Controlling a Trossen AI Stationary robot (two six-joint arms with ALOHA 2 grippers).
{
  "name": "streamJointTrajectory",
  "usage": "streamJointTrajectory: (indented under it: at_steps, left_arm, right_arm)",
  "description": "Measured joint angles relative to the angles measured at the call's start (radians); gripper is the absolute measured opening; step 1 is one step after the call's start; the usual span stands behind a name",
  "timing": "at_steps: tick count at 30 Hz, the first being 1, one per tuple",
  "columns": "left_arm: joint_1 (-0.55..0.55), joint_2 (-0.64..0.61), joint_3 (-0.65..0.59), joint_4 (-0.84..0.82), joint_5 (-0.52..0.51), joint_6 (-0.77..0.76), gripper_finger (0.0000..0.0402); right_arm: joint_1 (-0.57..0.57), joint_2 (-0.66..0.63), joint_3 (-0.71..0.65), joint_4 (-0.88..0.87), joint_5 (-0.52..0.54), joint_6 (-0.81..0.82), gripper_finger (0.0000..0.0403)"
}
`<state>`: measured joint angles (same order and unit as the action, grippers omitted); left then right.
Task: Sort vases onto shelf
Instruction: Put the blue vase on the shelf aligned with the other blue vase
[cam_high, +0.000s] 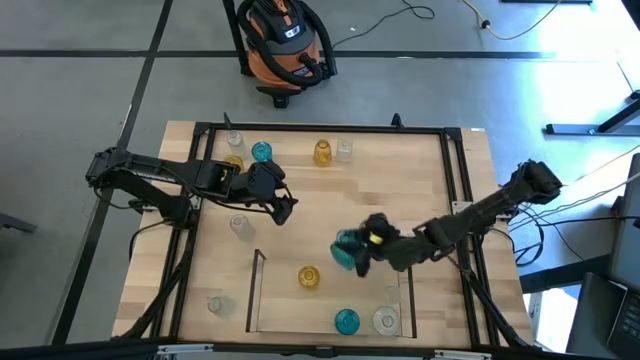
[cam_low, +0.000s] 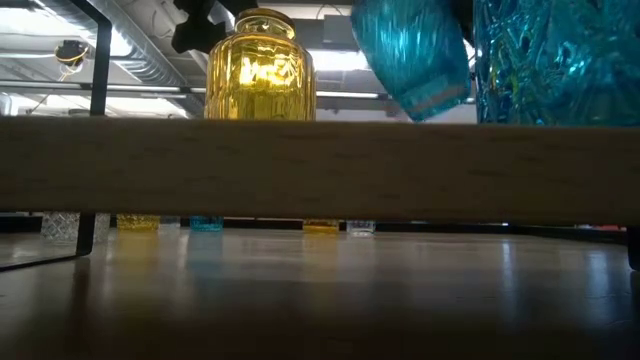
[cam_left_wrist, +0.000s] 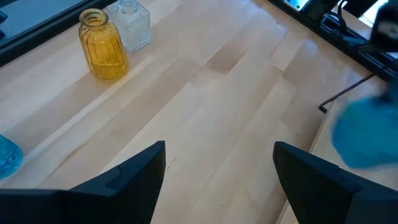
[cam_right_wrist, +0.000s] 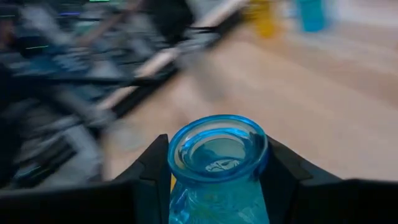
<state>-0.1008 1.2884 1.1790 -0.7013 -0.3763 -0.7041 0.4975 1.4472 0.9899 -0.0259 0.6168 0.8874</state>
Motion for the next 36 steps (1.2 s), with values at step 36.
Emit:
streamJointTrajectory:
  at_steps: [36]
  left_arm:
    - [0.014,0.0,0.0,0.026,-0.002,-0.001,0.0289]
  right_arm:
    - [-0.327,0.055,-0.208,0.461,-1.381,-0.745,0.0145]
